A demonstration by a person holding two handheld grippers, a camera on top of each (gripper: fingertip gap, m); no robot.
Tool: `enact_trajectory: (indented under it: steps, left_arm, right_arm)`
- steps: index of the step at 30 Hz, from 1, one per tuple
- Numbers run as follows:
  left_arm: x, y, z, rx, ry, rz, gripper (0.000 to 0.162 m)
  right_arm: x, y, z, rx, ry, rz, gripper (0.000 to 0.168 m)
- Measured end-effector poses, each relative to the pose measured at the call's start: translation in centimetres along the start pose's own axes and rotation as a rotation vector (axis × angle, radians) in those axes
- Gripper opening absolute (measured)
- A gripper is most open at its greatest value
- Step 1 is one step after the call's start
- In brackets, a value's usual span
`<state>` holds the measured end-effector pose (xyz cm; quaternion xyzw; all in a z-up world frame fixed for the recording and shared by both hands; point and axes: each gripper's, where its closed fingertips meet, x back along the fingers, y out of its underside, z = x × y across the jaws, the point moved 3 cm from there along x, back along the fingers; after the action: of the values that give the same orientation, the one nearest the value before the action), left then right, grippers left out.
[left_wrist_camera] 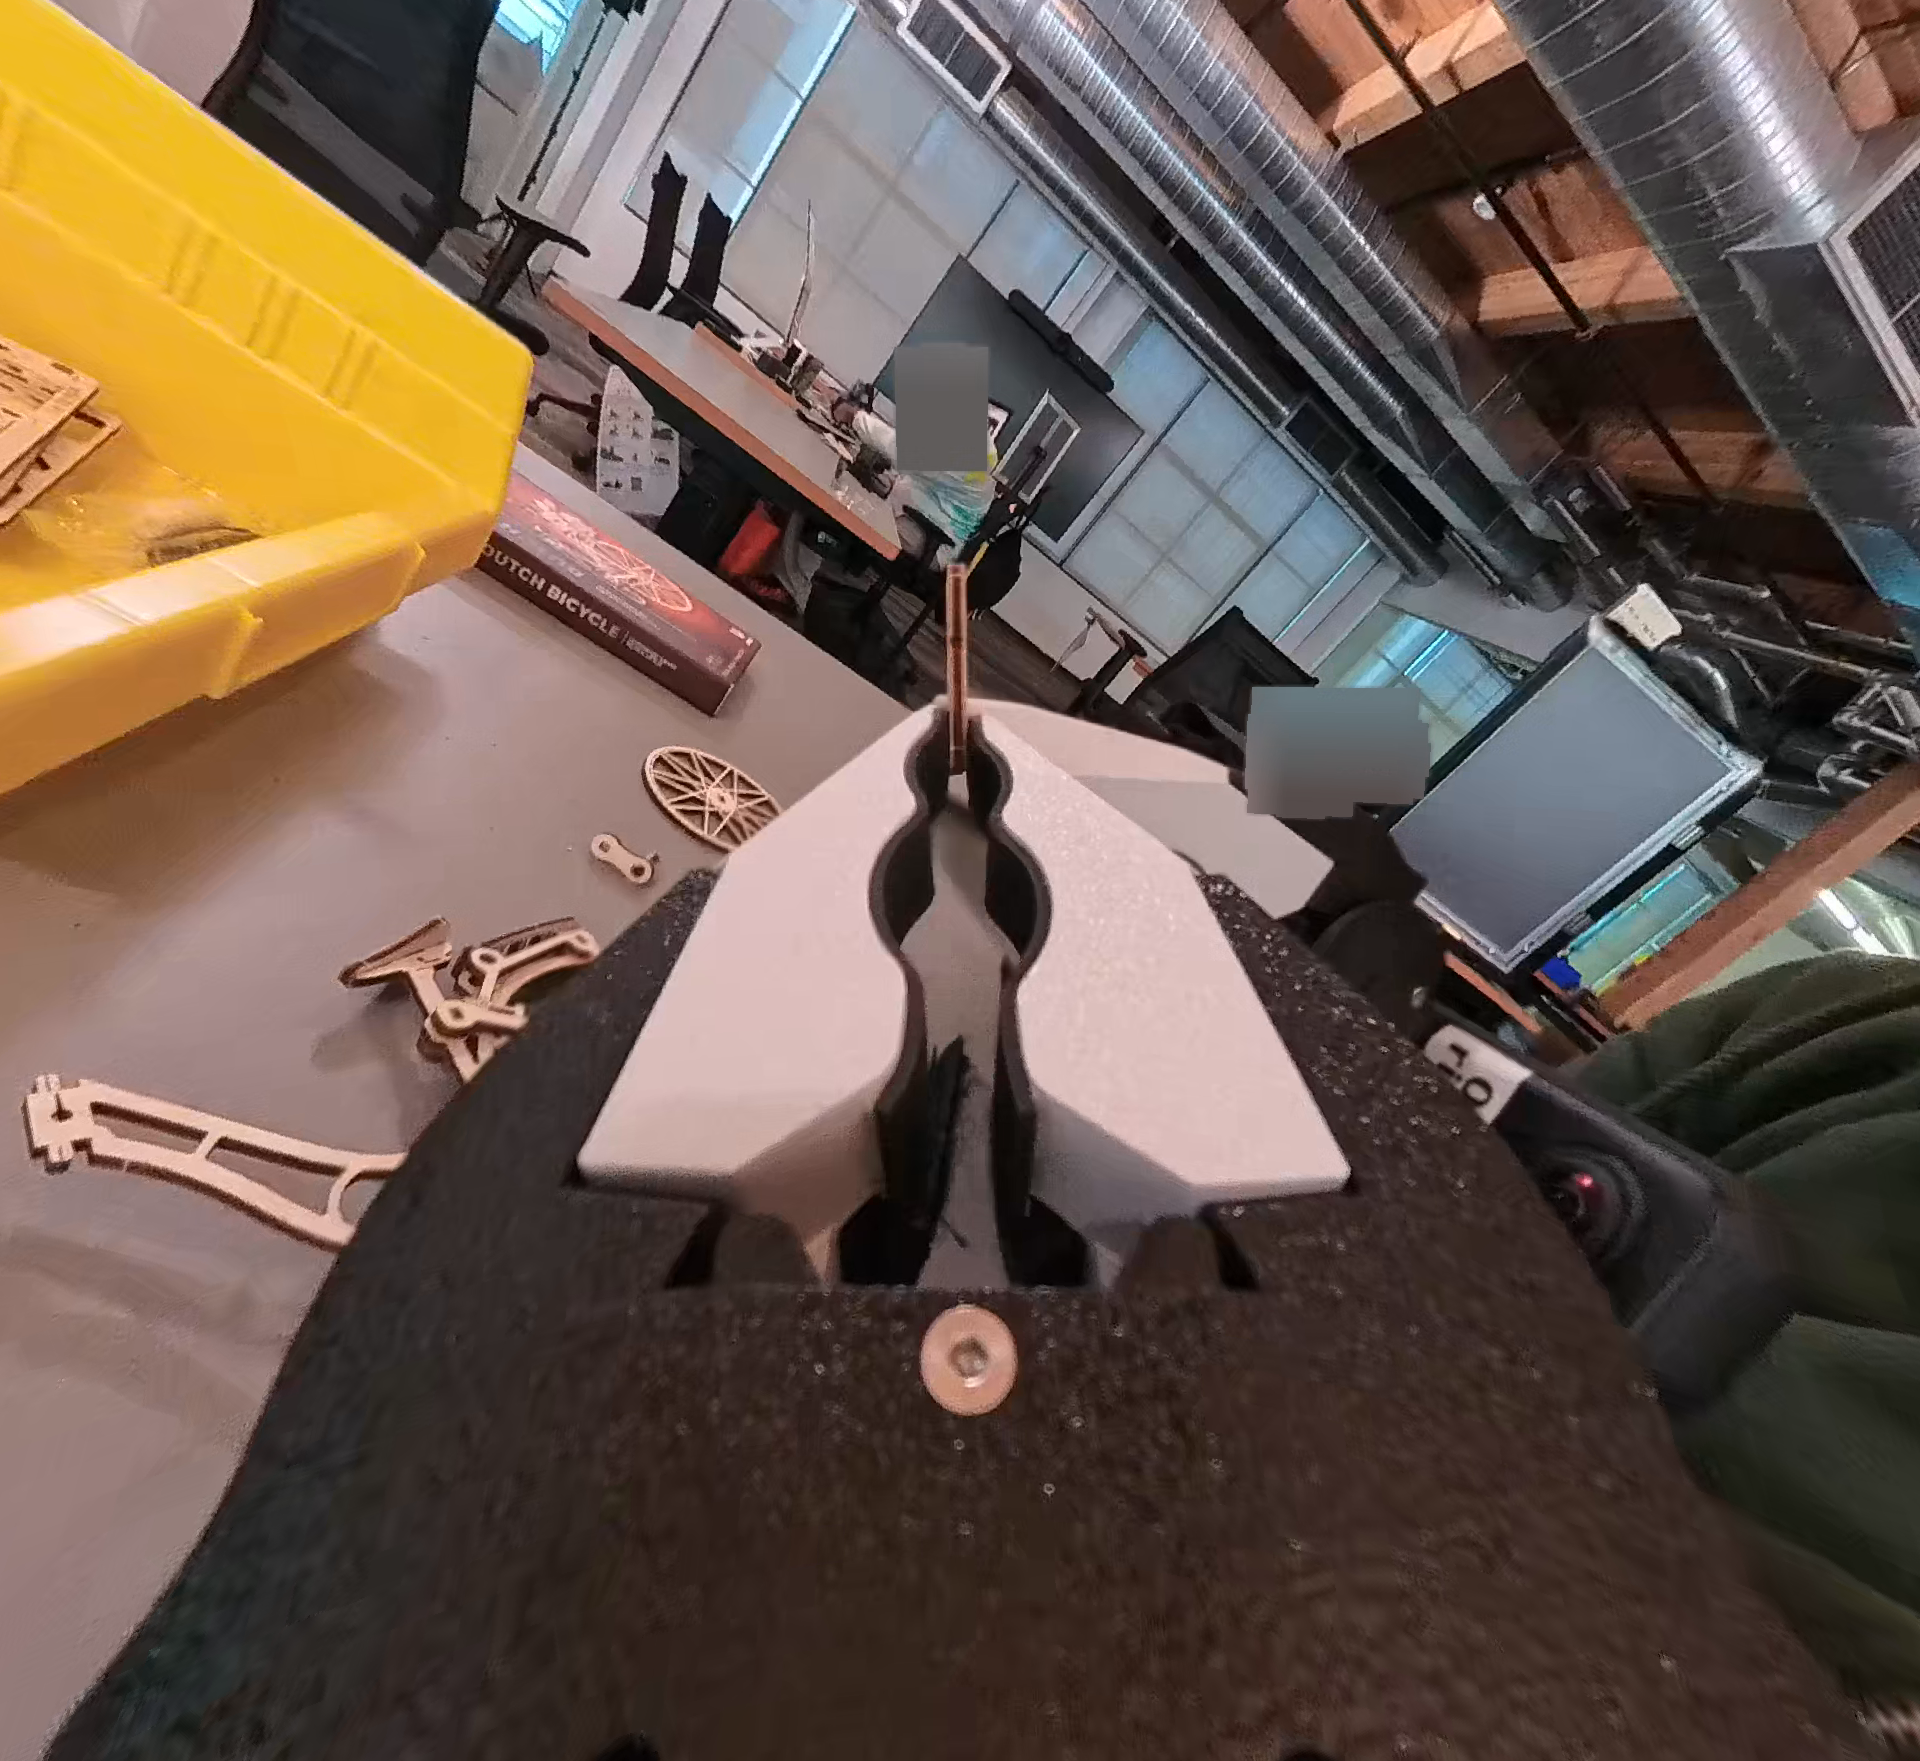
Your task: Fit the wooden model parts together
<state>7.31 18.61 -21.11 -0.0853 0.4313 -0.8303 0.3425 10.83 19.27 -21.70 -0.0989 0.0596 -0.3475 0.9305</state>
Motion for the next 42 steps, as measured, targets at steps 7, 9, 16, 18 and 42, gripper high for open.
enact_trajectory:
  steps: [7, 9, 16, 18, 42]
  left_arm:
    - [0.3, -0.4, 0.2, -0.216, 0.067, -0.066, 0.016]
    - [0.5, -0.7, 0.6, -0.402, 0.08, -0.099, 0.028]
    - [0.8, 0.2, 1.2, -0.874, 0.054, -0.192, 0.058]
    - [0.7, 1.4, 1.6, -1.009, 0.058, -0.244, 0.047]
    - [0.7, 3.5, 1.3, -0.748, 0.221, -0.372, 0.0]
  right_arm:
    - [0.8, 0.2, 0.0, -0.369, -0.245, 0.14, 0.004]
    - [1.2, 0.3, 0.3, -0.673, -0.401, 0.219, 0.004]
    - [2.8, 0.8, 1.6, -1.636, -0.979, 0.555, 0.003]
    - [2.8, 1.2, 1.1, -1.689, -0.999, 0.565, 0.003]
    - [3.7, 1.8, -1.2, -1.161, -0.927, 0.227, 0.004]
